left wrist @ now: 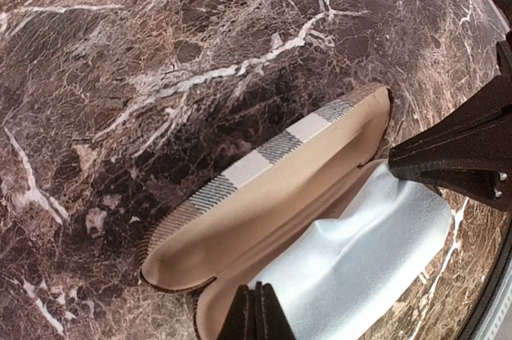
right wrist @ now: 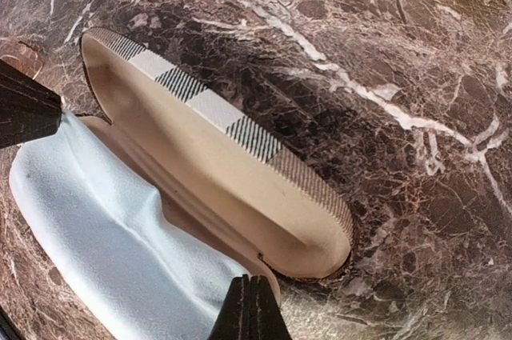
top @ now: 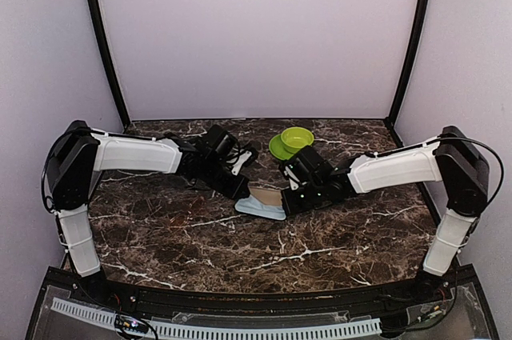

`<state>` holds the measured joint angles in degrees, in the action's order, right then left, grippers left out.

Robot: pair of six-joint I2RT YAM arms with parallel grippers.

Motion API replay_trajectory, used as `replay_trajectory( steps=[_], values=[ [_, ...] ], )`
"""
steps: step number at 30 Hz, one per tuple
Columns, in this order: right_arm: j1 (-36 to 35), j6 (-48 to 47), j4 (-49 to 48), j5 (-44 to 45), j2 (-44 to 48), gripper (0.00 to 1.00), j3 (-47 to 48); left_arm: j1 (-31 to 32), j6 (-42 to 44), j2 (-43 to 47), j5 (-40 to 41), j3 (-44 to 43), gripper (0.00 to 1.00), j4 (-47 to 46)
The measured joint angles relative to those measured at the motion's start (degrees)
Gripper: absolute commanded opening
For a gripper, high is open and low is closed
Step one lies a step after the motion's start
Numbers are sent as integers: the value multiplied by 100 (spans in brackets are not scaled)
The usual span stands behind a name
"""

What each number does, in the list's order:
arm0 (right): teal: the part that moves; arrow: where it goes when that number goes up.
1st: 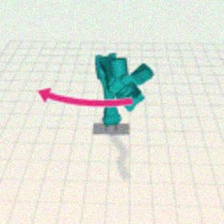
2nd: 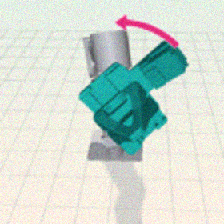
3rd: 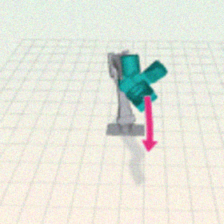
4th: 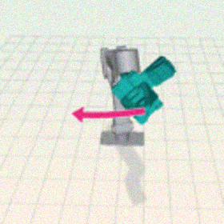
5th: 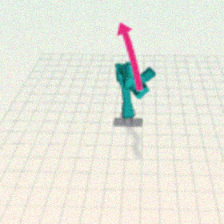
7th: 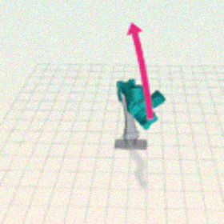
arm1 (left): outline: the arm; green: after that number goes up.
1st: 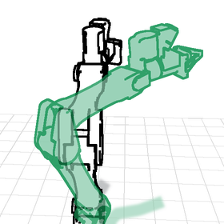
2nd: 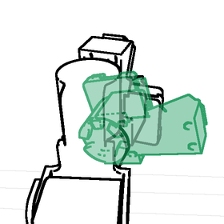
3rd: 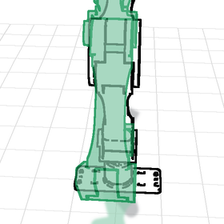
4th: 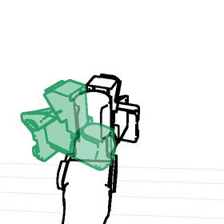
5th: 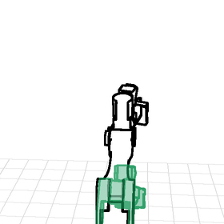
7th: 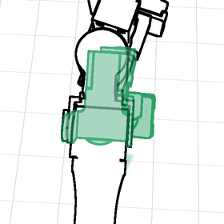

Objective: Organize the sunglasses
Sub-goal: Place the folded cleaning cloth in the sunglasses case.

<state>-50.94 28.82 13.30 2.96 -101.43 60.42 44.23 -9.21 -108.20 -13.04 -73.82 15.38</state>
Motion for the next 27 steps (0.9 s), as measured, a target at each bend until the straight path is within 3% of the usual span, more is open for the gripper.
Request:
replay_trajectory(
  steps=[27],
  values=[
    [0, -55, 4, -24, -87, 0, 4, 0, 17, -138, -7, 0, 0, 114]
  ],
)
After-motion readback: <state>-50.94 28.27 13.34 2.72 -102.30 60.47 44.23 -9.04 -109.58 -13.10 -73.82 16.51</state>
